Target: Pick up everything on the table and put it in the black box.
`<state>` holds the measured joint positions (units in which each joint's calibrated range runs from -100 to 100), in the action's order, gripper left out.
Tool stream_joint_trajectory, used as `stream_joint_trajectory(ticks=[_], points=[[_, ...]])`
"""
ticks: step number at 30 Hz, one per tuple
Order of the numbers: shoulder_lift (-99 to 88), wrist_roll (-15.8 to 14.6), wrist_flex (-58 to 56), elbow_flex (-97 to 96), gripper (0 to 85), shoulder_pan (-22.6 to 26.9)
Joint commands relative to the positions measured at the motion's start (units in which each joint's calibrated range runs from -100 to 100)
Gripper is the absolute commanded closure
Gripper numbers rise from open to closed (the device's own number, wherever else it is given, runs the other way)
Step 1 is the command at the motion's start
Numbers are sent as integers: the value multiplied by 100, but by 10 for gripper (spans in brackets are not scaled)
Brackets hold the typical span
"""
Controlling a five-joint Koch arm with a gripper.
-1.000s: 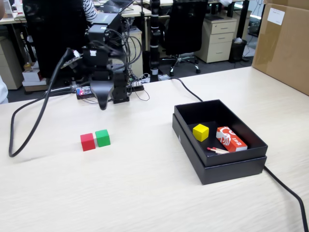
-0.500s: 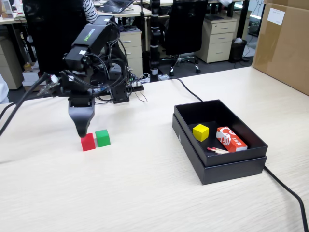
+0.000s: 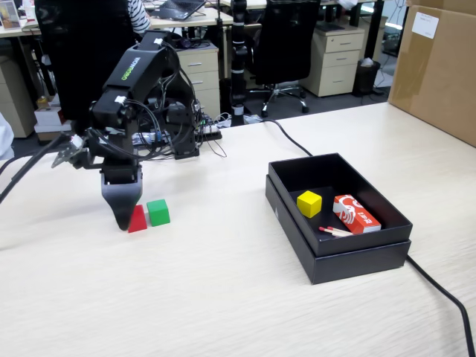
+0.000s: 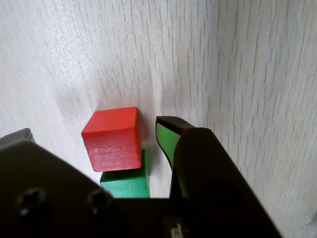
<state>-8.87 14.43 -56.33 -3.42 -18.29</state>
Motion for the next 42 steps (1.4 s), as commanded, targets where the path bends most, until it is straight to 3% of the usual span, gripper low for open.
stream_joint_trajectory(ticks=[1,8,15,22,27,34,41,42], points=[[9,-20,74,433,379,10],[411,15,74,460,485,5],[479,10,212,560,847,0],[-381,10,220,632,846,-44],[-1976,-303,212,877,846,225],[-3456,-1079,212,741,846,1607],[-2825,-1592,212,1403,846,2554],[-1861,-1758,212,2047,846,2886]])
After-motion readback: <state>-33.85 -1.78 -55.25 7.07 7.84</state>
